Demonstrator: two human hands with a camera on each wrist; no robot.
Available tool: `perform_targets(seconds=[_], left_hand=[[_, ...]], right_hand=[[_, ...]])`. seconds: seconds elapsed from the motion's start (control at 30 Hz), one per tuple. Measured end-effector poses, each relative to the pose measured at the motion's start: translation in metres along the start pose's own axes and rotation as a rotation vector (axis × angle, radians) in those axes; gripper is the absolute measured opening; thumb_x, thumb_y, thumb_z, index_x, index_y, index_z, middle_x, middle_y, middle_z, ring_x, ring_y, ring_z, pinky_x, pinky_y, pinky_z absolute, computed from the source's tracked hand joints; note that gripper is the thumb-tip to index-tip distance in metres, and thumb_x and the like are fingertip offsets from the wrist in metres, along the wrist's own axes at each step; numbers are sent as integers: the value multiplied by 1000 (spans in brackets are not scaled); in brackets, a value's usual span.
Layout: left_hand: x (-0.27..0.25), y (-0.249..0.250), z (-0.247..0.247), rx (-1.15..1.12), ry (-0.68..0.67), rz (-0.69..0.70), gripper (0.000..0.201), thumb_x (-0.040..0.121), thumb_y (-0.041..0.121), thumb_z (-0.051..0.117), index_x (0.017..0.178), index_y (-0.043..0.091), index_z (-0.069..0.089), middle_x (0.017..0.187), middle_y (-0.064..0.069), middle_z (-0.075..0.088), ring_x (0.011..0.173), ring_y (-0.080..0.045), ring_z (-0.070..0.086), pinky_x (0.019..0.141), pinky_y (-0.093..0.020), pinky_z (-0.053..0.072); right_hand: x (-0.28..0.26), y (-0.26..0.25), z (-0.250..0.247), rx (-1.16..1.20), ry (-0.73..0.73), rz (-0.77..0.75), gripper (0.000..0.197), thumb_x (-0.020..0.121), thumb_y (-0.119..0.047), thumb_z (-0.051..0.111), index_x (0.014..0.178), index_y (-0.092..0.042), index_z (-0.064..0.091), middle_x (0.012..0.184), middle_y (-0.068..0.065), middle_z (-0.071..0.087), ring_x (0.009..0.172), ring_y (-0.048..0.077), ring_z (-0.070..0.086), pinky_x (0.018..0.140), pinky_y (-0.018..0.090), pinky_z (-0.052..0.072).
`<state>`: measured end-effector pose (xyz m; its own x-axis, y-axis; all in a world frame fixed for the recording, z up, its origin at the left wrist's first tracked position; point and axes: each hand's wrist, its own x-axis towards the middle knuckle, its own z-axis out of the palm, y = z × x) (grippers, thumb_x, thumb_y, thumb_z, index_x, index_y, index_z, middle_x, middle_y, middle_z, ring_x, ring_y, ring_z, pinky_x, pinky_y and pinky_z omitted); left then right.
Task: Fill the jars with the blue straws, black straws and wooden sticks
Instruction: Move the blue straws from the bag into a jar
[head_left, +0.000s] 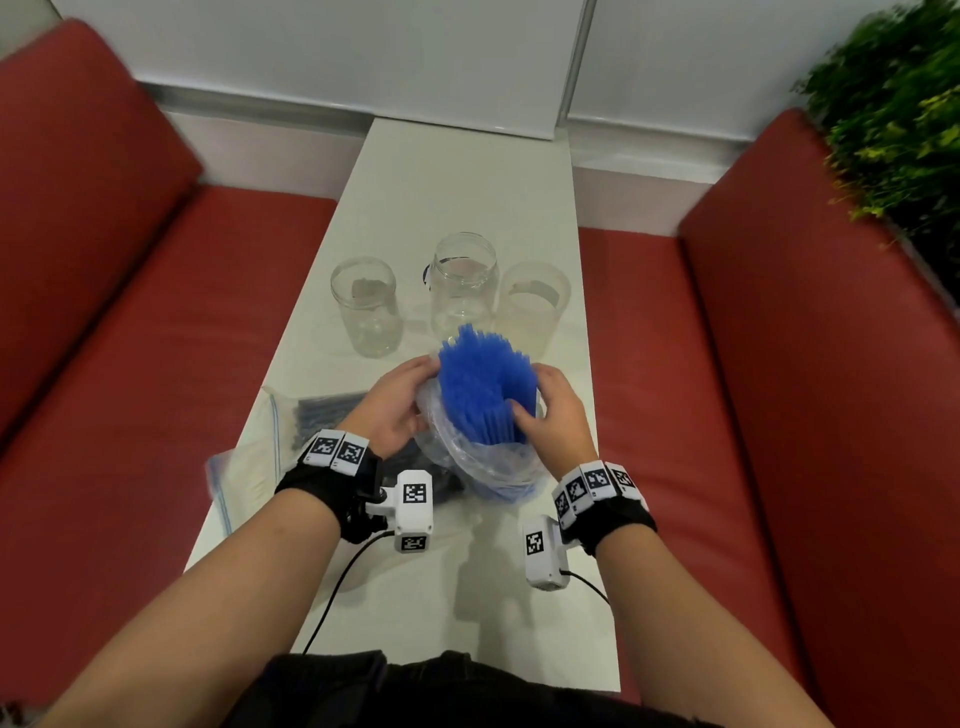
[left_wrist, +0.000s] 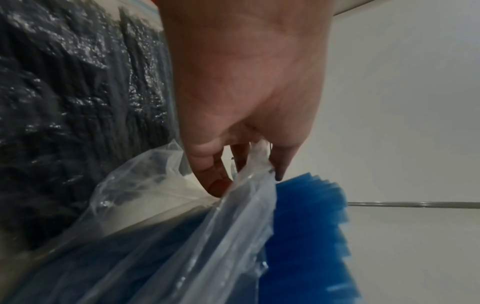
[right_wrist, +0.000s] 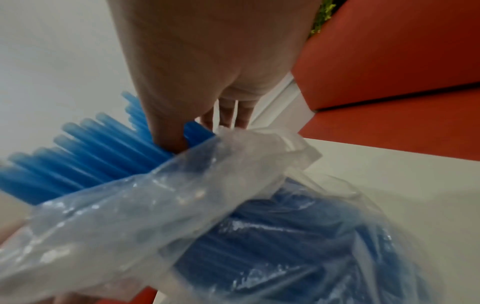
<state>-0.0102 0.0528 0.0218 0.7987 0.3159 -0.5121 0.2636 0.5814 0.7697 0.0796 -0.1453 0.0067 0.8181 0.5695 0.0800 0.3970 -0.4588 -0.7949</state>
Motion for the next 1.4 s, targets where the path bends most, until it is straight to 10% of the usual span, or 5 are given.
perform_targets(seconds=[0.17, 0.33, 0.53, 0.87, 1.4], left_hand=[[1, -1, -7, -4, 12, 15, 30, 97, 26, 55, 123, 16, 65, 121, -7, 69, 114, -27, 64, 98, -51, 49], [-2, 5, -12, -55, 32, -1, 32, 96, 24, 56, 125, 13, 64, 121, -9, 69, 115, -29, 64, 103, -51, 45], [-6, 10, -10, -56, 24, -33, 34, 95, 22, 56, 126, 12, 63, 122, -12, 68, 117, -31, 62, 104, -51, 45], [-6, 12, -17, -46, 52, -61, 31, 95, 23, 58, 123, 14, 66, 123, -10, 67, 108, -27, 65, 94, -43, 50], [13, 22, -17, 21, 28, -121, 29, 94, 31, 60, 117, 16, 70, 117, -7, 71, 105, -25, 69, 93, -43, 51]], right_hand=[[1, -3, 4, -240, -200, 133, 34, 96, -28, 65, 116, -1, 60, 128, 12, 48, 117, 28, 48, 104, 34, 39], [13, -36, -15, 58, 47, -51, 37, 94, -48, 64, 111, -15, 61, 106, -1, 52, 101, 17, 51, 91, 23, 44], [7, -45, -8, 356, -99, 133, 26, 97, -19, 65, 122, -22, 57, 105, -11, 68, 94, -7, 63, 79, 10, 46], [12, -60, -19, 321, -171, 137, 9, 102, -22, 56, 99, -14, 59, 82, 0, 64, 78, 7, 60, 80, 21, 43], [178, -132, -111, 580, 411, -171, 10, 101, -16, 56, 108, -12, 51, 91, 6, 56, 80, 15, 58, 86, 36, 52]])
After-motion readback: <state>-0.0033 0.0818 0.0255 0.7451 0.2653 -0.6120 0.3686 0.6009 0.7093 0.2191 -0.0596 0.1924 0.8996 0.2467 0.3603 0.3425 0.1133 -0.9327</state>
